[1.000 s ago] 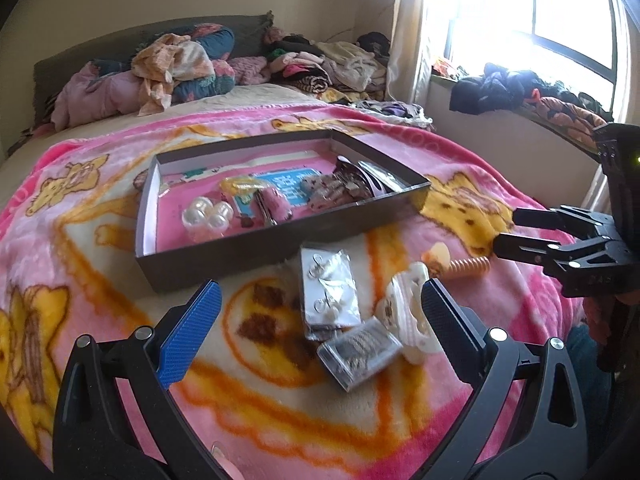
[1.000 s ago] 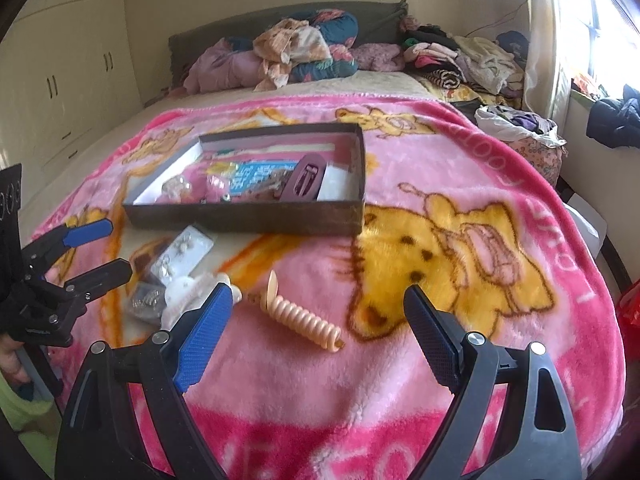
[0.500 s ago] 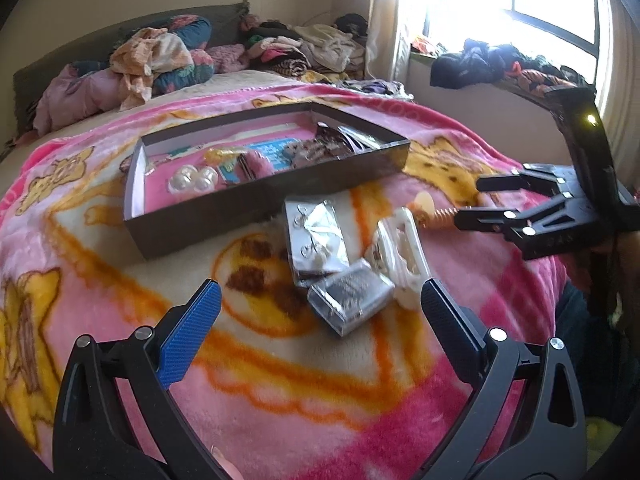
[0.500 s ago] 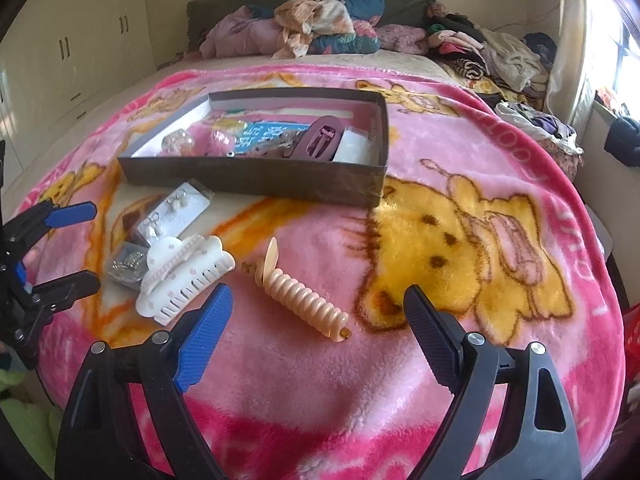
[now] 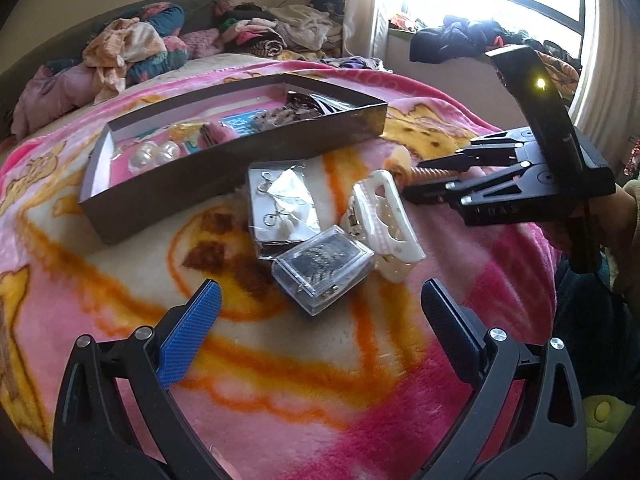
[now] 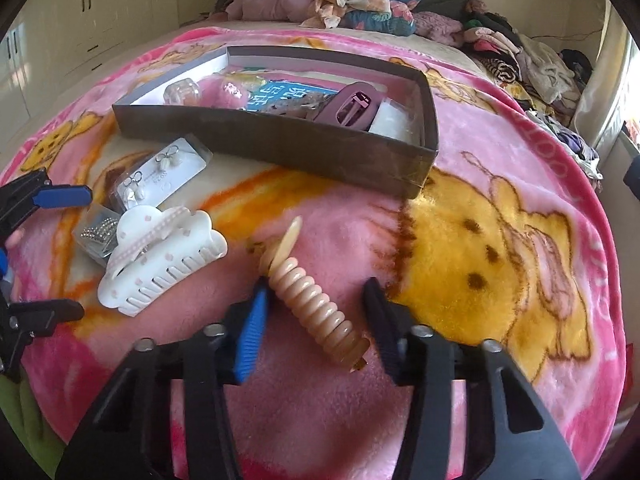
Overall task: Organize jewelry
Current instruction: 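Grasp the peach spiral hair tie with right while left grasps the clear ring box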
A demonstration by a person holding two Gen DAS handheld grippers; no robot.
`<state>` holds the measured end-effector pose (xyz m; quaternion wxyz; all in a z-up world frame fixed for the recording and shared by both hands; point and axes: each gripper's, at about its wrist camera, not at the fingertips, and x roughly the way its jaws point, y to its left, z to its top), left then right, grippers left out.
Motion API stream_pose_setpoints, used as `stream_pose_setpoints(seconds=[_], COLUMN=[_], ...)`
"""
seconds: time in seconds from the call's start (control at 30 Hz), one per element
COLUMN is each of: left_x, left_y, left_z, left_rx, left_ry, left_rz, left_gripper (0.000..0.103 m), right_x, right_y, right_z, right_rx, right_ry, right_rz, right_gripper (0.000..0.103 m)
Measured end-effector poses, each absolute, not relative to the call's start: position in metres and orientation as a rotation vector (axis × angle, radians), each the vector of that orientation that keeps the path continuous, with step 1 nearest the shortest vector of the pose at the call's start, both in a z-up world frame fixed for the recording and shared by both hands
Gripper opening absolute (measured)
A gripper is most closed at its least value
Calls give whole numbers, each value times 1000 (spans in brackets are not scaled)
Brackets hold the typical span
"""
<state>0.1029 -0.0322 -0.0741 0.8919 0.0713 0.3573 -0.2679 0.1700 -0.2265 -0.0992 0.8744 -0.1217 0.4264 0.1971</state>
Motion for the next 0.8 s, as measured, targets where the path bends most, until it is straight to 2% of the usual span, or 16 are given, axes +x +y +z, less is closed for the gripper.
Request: stream_pose_setpoints(seconds=[0.03,0.1,0.2,0.27,0.5,0.57,0.67,0.8], left_x=[104,104,106,106,112,113,116,116], left_y=[-34,-36,-39,-43,-51,-50,-48,-46], left_z=[-75,-76,-76,-77,-79,-79,-79,-78], left_rx=[151,153,153,162,175,170,151,143], left_ry=[745,749,755,755,772,775,782,785], left_rz=[-561,-566,-581,-592,-605,-605,-607,-609], left_gripper=[91,91,88,80,64,52,45,44], right_x=[170,171,172,172,170,170,169,168], right_y=[-229,-233,-241,-243,-249,-250,-254,-257], right_z=[-99,-97,-94,-93,-91,-91,-90,-88], right_rx=[-247,-223,-173,-155,-94,-80,-56,-37], right_ry=[889,889,890,889,884,884,886,878], right_rz=[414,414,427,429,448,451,455,448], right_gripper=[34,18,18,18,17,17,17,17])
